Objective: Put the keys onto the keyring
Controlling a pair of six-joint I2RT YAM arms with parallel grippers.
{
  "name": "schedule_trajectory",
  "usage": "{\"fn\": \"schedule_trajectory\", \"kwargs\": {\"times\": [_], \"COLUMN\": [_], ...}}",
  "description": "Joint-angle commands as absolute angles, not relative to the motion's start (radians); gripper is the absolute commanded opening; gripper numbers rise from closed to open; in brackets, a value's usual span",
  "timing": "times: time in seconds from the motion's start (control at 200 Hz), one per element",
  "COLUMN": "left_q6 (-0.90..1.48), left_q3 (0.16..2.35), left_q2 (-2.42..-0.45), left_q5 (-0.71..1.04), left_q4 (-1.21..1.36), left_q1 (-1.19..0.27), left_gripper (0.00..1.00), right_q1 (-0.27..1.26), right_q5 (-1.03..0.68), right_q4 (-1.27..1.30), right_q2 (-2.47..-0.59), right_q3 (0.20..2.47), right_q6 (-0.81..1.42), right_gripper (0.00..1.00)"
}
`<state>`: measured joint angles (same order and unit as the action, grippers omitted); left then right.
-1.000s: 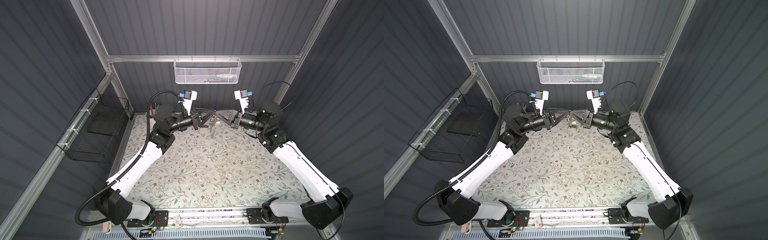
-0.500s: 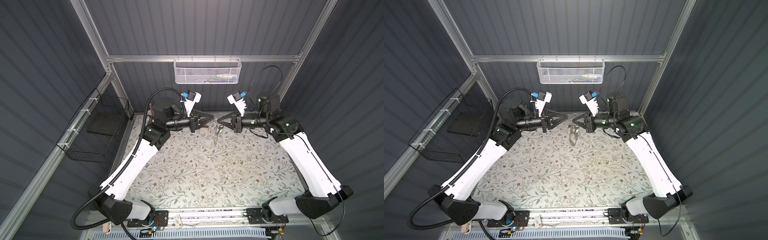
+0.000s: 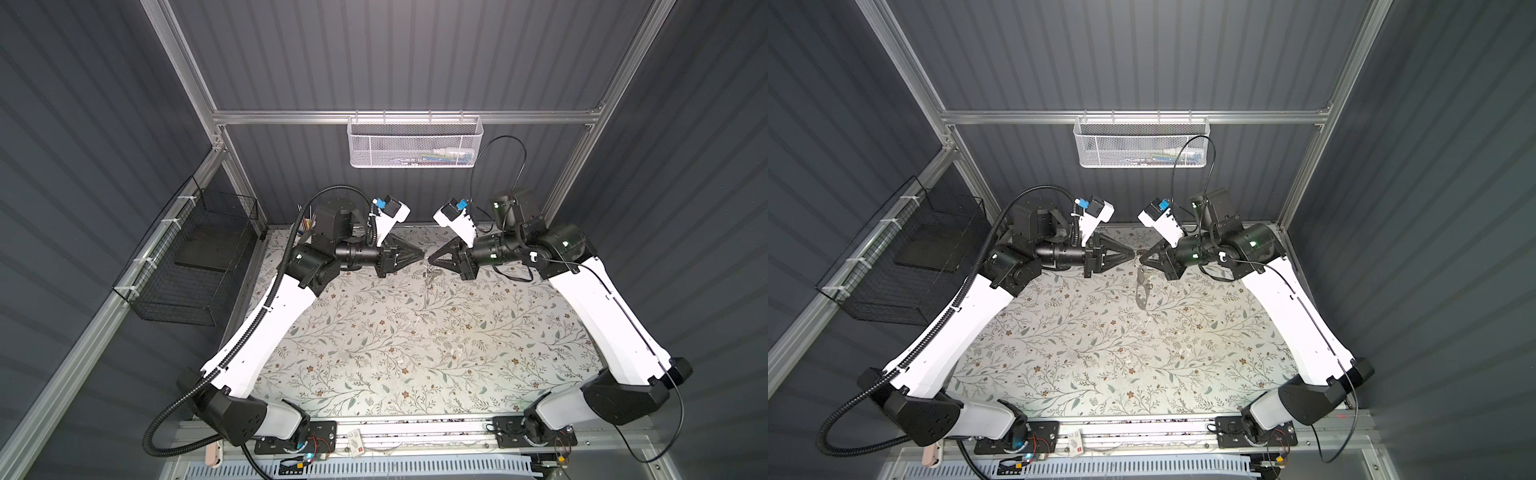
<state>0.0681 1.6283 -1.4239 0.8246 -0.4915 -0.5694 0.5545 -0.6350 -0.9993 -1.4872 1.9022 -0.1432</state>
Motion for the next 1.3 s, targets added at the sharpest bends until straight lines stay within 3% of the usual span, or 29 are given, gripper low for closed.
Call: {"fn": "schedule_trajectory", "kwargs": {"times": [0.0, 0.71, 0.93, 1.141, 1.296], "left_q6": [0.023, -0.017, -0.015, 0.019, 0.055], "left_q3": [1.661, 1.689, 1.688, 1.667, 1.634], "left_q2": [-1.435, -1.473, -1.477, -1.463, -1.451], "left_q5": [0.858, 0.932, 0.943, 0.938, 0.929], "left_q4": [-0.549, -0.624, -0.620, -0.552, -0.485], "left_q1": [-0.566, -0.566, -0.566, -0.566, -0.566], "left_gripper": [0.18, 0.16, 0.12, 0.00, 0.00], "right_q1": [0.567, 0.591, 0.591, 0.596, 0.596], "right_q5": [-0.625, -0.621, -0.635, -0.640, -0.635], "right_q4": [-1.005, -0.979, -0.974, -0.969, -0.951], "right_q2": [-1.480, -1.477, -1.479, -1.480, -1.468], "right_q3": [1.924, 1.922, 1.916, 1.908, 1.890], "right_q6": [-0.169, -0.166, -0.159, -0.158, -0.148], "right_gripper": [0.05, 0.06, 0.06, 0.06, 0.08]}}
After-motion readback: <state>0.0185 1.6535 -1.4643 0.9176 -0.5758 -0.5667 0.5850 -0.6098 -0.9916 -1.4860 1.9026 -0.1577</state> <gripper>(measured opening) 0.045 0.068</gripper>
